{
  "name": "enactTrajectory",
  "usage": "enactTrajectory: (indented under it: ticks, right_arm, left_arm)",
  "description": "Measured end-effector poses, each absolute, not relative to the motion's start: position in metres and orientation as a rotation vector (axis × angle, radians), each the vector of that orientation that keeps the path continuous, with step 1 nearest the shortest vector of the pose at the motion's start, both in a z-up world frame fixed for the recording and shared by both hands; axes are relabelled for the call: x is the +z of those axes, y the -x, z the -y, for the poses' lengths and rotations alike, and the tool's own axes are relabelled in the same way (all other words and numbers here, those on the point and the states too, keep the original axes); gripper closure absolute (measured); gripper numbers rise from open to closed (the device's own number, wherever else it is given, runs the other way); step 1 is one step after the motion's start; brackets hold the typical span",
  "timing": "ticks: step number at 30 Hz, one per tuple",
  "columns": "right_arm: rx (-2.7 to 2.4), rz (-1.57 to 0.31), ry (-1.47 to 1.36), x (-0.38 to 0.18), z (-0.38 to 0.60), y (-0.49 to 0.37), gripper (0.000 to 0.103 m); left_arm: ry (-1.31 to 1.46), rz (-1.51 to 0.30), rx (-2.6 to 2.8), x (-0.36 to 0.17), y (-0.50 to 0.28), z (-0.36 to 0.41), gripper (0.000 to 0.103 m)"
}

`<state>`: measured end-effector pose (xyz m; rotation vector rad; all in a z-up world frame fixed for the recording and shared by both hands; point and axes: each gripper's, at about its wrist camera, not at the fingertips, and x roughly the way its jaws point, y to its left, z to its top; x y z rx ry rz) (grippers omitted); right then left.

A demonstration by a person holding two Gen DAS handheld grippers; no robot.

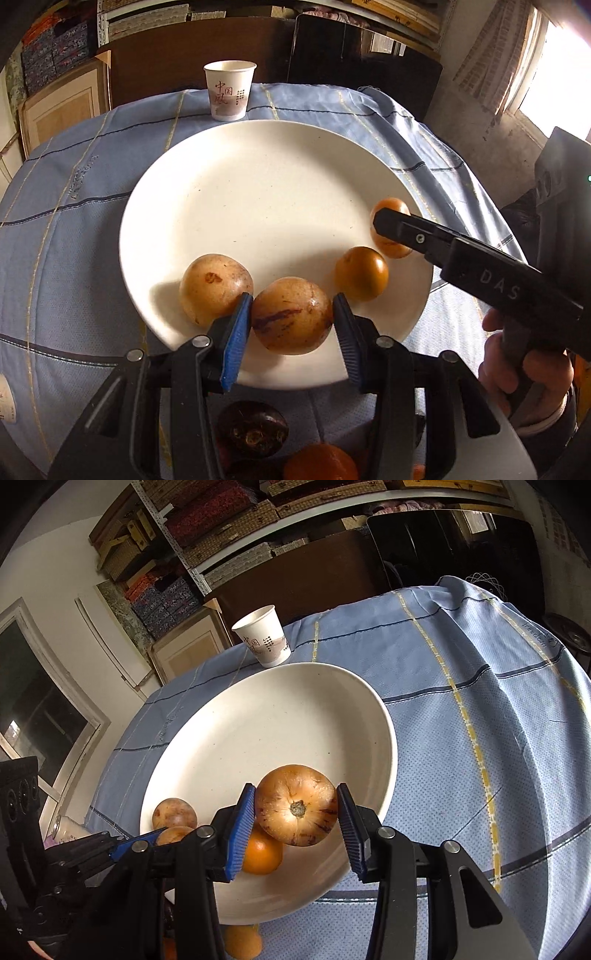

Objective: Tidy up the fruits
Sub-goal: 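Carry both fruits into the white plate and open both tools, then grasp a red tomato with the right tool while the left tool approaches an orange fruit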

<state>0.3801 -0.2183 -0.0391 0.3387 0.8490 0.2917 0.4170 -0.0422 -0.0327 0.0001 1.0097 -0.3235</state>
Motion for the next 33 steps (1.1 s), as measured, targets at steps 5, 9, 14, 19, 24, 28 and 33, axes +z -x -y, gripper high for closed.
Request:
enactTrajectory:
  ticks: [5,9,14,19,24,28,33]
  right_arm:
    - [0.292,-0.851,-0.328,-0.041,0.216,-0.385,0.058]
    - [0.298,-0.853,-0.305,-0.042,0.212,-0.385,0.057]
    - [0.316,-0.816,-0.318,-0.029,0.214,-0.376,0.036]
    - [0.291,-0.725,-0.275,-0.002,0.216,-0.351,0.016]
    - [0.243,-0.744,-0.190,-0.004,0.205,-0.327,0.010]
    - [0.271,-0.774,-0.214,-0.015,0.204,-0.303,0.010]
    - [0.296,-0.683,-0.229,-0.014,0.200,-0.257,0.010]
  left_arm:
    - [-0.051,-1.000,-0.313,-0.034,-0.417,0.049,0.059]
    - [-0.059,-1.010,-0.303,-0.042,-0.417,0.052,0.058]
    - [-0.020,-1.004,-0.321,-0.030,-0.411,0.045,0.033]
    - [0.036,-0.878,-0.276,0.007,-0.375,0.016,0.008]
    - [0.052,-0.805,-0.192,0.020,-0.334,-0.018,0.005]
    - [0.056,-0.752,-0.088,0.016,-0.301,-0.049,0.005]
    - [0.132,-0.774,-0.023,-0.009,-0.269,-0.083,0.005]
